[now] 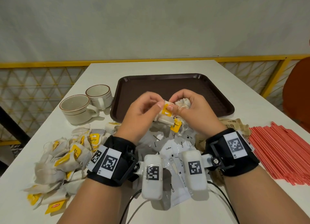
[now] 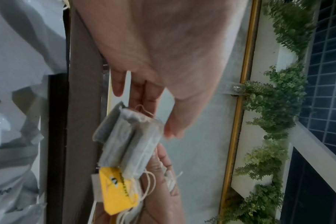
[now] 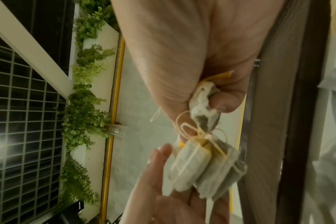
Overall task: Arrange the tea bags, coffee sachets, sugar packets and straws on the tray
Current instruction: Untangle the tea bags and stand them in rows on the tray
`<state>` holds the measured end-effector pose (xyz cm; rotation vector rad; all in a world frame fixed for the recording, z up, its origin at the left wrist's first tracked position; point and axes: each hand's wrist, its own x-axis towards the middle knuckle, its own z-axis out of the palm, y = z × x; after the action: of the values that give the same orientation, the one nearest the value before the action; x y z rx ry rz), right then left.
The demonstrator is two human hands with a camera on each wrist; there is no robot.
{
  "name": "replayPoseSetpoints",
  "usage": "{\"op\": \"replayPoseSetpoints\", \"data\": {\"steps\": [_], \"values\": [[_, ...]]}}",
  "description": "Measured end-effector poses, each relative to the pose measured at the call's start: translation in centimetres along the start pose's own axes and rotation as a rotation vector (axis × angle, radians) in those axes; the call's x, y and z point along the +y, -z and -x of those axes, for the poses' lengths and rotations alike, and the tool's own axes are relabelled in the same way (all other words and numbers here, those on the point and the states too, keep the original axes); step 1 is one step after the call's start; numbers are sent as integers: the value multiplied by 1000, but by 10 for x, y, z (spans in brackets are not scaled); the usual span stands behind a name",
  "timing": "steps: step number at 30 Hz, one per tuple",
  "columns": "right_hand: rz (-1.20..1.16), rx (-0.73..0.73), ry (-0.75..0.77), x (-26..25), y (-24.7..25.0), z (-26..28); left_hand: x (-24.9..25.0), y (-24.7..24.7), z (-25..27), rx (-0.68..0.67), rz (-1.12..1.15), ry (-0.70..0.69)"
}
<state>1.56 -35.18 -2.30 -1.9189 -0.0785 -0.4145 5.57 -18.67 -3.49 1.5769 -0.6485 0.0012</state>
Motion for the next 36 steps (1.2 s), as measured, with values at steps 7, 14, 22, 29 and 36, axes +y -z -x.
{"op": "replayPoseSetpoints", "data": {"steps": [7, 14, 22, 29, 36], "values": [[-90, 1, -55, 6, -1, -1, -1, -2, 2, -39, -181, 30], [-400, 188, -168, 3, 2, -4, 0, -3, 3, -50, -187, 129], [-441, 163, -223, 0, -10, -3, -5, -12, 2, 6, -114, 145], [-595, 131, -418, -6, -6, -2, -6, -4, -2, 117, -27, 132], [-733, 29, -497, -8, 0, -3, -1, 0, -2, 151, 76, 162]]}}
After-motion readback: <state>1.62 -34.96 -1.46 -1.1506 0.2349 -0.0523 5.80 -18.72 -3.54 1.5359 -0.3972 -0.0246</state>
